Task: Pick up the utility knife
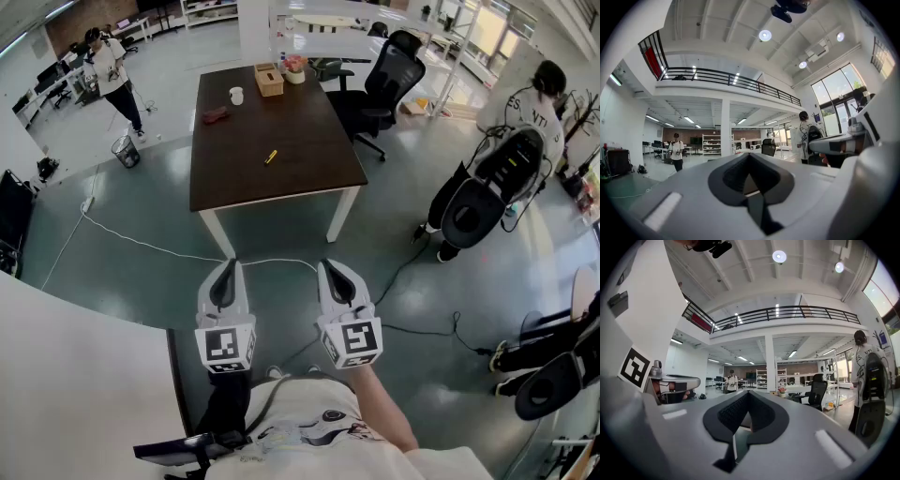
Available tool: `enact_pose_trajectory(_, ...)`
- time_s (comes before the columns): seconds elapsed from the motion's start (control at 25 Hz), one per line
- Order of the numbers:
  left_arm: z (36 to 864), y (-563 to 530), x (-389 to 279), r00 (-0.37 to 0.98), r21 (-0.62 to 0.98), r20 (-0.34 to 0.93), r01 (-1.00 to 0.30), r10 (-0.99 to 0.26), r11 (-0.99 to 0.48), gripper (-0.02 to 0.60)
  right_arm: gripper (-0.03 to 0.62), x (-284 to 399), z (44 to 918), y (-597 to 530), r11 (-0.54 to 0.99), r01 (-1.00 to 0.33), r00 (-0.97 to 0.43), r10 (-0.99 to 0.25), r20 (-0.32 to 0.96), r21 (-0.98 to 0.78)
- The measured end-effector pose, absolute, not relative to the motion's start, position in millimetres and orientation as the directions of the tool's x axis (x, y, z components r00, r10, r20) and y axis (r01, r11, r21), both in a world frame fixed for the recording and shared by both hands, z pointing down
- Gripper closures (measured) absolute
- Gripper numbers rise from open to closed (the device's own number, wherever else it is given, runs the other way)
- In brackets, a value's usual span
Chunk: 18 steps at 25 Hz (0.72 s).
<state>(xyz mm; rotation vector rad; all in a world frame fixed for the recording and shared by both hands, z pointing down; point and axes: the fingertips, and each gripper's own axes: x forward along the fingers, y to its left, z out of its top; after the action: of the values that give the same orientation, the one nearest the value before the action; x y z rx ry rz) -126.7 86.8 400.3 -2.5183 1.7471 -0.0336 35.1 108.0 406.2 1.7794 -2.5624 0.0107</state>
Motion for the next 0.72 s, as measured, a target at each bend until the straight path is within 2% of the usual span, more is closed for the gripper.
enact_pose_trajectory(0.72, 413.9, 81.0, -139.4, 0.365, -0.051, 0.011, -0.930, -0.931, -0.365, 0.584, 0.594, 17.8, 414.9, 103.8, 0.365, -0.931, -0.365, -0.930, 0.046, -0.006)
